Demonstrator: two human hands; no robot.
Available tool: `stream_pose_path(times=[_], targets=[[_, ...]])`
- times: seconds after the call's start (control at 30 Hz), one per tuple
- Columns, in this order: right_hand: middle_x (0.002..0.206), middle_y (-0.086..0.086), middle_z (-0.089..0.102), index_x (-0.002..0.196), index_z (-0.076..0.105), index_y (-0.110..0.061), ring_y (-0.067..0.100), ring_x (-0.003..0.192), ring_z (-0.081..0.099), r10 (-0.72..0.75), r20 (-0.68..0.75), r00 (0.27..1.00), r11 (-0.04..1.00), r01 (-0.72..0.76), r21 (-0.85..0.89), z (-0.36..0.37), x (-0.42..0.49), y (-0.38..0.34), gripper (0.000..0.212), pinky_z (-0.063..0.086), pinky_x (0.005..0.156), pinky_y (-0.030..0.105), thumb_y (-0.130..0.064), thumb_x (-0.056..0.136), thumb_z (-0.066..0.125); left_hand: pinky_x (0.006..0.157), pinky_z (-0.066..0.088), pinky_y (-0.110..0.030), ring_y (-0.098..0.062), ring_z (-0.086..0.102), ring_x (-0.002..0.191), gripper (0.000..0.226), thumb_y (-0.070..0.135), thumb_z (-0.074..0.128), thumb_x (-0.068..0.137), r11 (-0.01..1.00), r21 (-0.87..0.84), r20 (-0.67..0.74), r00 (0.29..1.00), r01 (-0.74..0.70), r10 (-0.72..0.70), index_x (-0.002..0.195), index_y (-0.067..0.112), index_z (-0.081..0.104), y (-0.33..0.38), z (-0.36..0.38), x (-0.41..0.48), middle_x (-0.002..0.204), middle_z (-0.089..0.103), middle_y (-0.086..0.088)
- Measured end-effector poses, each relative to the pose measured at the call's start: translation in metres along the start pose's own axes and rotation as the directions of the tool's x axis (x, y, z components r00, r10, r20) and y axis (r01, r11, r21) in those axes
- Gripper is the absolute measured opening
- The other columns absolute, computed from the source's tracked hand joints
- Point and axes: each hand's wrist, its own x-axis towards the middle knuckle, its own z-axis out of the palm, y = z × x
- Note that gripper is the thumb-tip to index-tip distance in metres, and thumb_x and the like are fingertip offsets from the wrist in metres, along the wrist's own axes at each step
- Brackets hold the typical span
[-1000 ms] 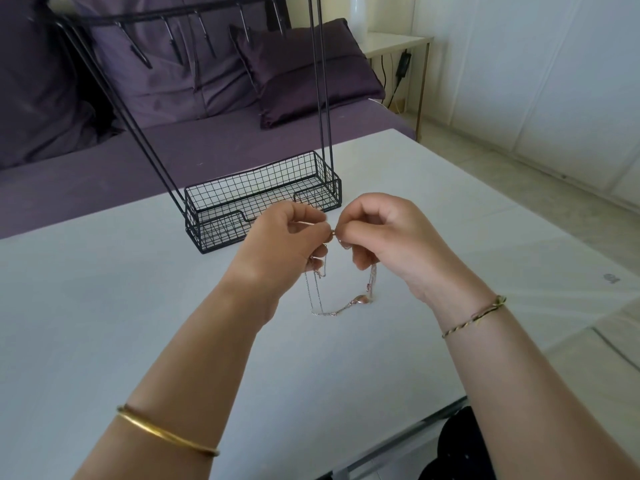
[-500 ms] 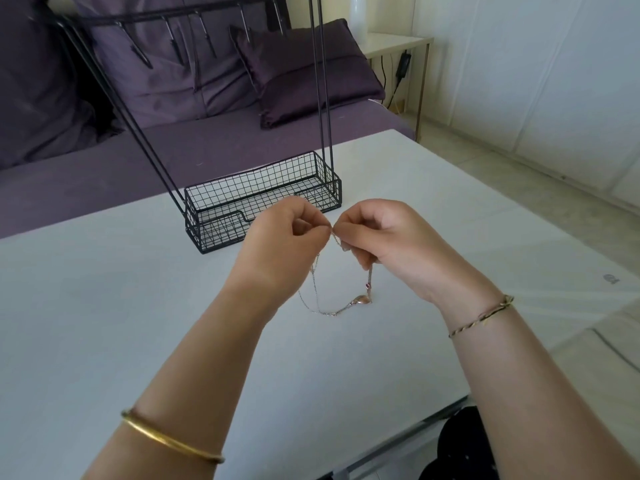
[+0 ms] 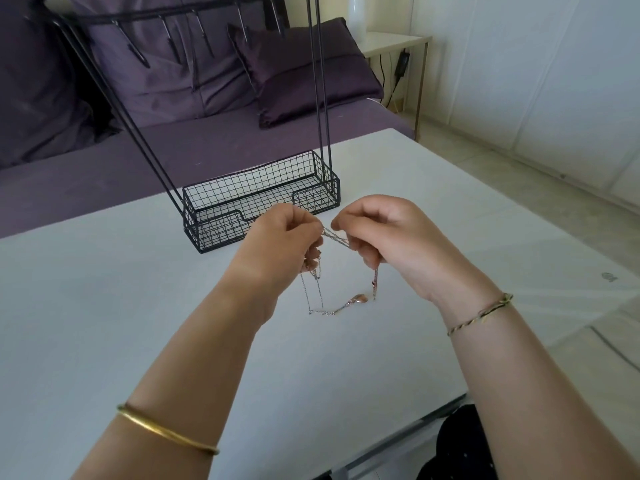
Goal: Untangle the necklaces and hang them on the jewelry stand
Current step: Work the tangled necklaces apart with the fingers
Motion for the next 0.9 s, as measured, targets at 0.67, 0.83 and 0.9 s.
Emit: stream_pose_path(times=[0.67, 0.83, 0.9], targets=[[0.067, -0.003, 0.062, 0.075, 0.063, -0.015, 0.007, 0.058, 0.051, 0.017, -0.029, 0.999, 1.000, -0.016, 0.020, 0.0029, 0.0015, 0.0008, 0.015, 0.041, 0.052, 0.023, -0.007, 0.085, 0.056, 0.063, 0.050, -0.026, -0.008, 0.054, 0.055, 0.011, 0.002, 0.056, 0.087, 0.975, 0.158, 0.045, 0.988, -0.155, 0.150, 0.084, 0.011, 0.060, 0.0011, 0.0016, -0.0031, 0.067, 0.061, 0.000], [0.059, -0.005, 0.057, 0.073, 0.064, -0.015, 0.011, 0.056, 0.041, 0.057, 0.033, 0.998, 0.996, -0.059, 0.062, 0.0016, 0.0001, -0.0003, 0.016, 0.033, 0.052, 0.022, -0.003, 0.084, 0.060, 0.060, 0.048, -0.027, -0.007, 0.054, 0.055, 0.016, 0.001, 0.055, 0.087, 0.967, 0.181, 0.033, 0.984, -0.179, 0.176, 0.081, 0.015, 0.058, 0.0016, 0.0009, -0.0048, 0.067, 0.060, -0.002], [0.058, -0.006, 0.053, 0.076, 0.067, -0.015, 0.010, 0.055, 0.039, 0.070, 0.044, 0.997, 0.995, -0.073, 0.069, 0.0014, 0.0008, 0.0009, 0.013, 0.032, 0.053, 0.023, -0.005, 0.083, 0.063, 0.059, 0.047, -0.027, -0.007, 0.054, 0.055, 0.016, 0.001, 0.055, 0.087, 0.962, 0.195, 0.033, 0.981, -0.193, 0.190, 0.082, 0.016, 0.057, 0.0022, 0.0011, -0.0053, 0.067, 0.060, -0.002]])
